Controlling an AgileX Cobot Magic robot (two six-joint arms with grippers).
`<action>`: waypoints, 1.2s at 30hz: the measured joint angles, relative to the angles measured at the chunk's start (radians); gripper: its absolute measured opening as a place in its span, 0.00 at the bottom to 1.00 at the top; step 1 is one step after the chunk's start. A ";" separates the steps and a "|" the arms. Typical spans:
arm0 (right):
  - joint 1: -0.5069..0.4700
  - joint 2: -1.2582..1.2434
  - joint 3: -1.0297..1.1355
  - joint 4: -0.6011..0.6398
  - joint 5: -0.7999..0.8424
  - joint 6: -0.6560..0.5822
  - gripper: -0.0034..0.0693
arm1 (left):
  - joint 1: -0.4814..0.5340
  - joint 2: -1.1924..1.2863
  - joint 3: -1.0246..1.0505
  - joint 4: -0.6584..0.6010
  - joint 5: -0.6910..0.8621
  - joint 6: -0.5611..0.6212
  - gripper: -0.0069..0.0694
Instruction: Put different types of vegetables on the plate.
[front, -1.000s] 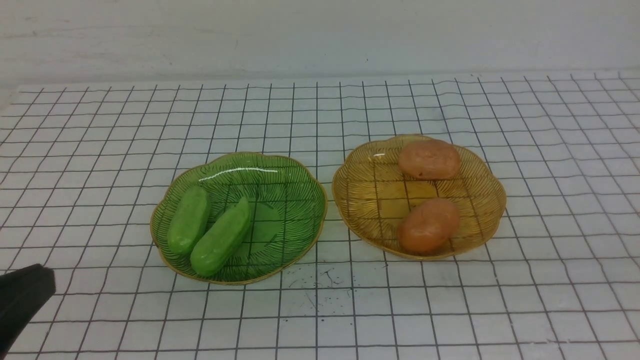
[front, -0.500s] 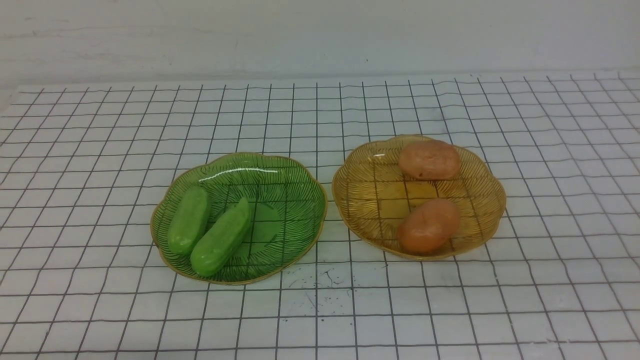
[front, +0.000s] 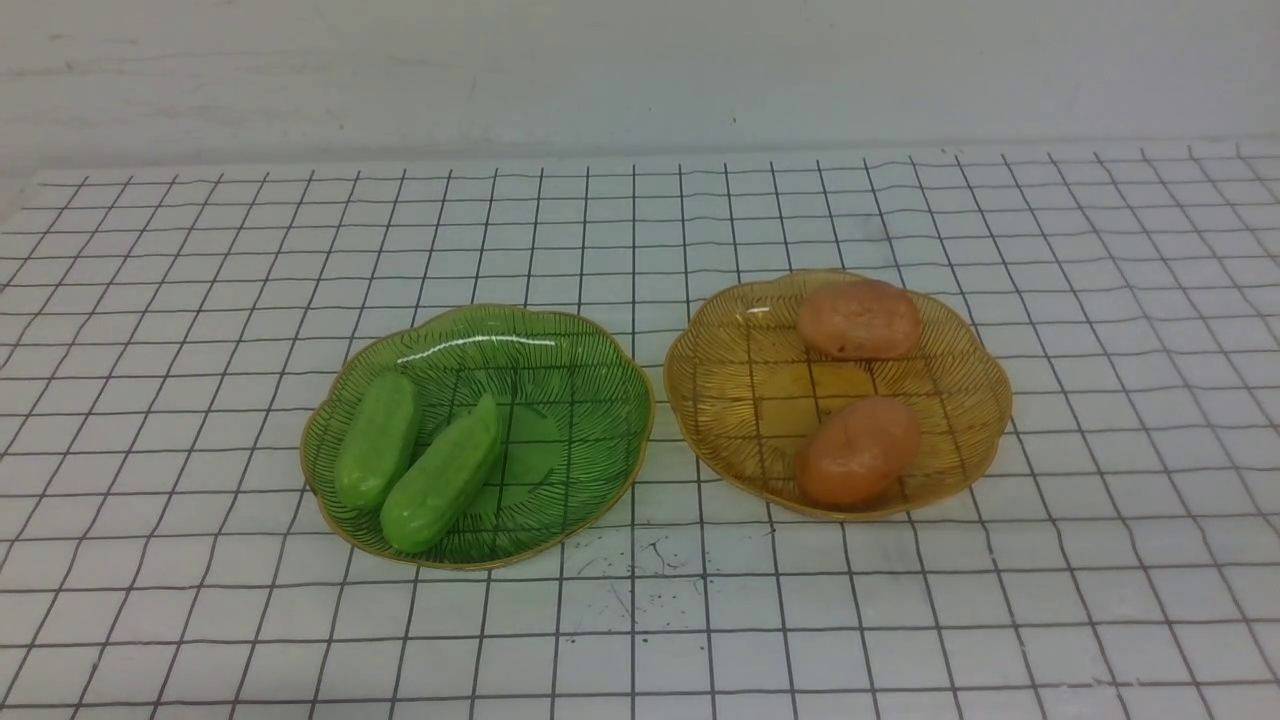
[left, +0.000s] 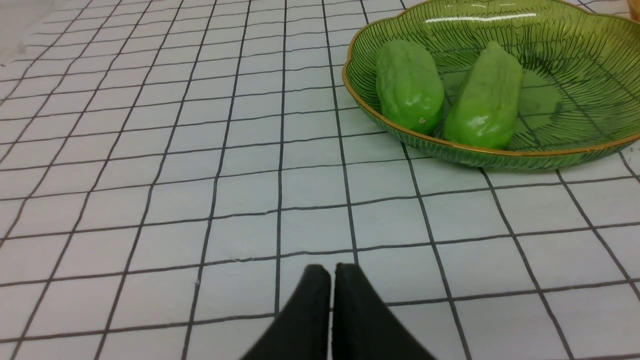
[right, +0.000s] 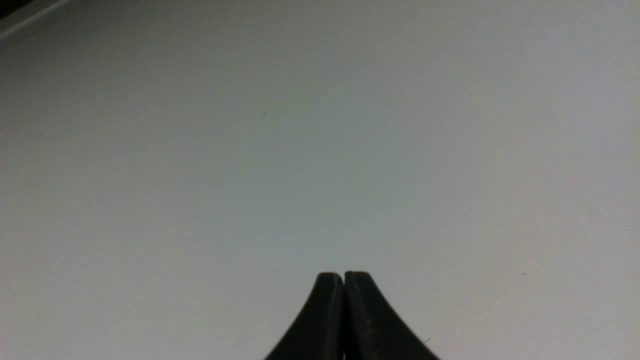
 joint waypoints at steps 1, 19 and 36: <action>0.000 0.000 0.000 0.000 0.000 0.000 0.03 | 0.000 0.000 0.000 0.000 -0.001 0.000 0.08; 0.000 0.000 0.000 -0.022 -0.010 -0.065 0.03 | 0.000 0.000 0.000 0.000 -0.001 -0.002 0.08; -0.288 -0.074 0.367 -0.092 0.500 -0.192 0.03 | 0.000 0.000 0.000 0.000 -0.002 -0.002 0.08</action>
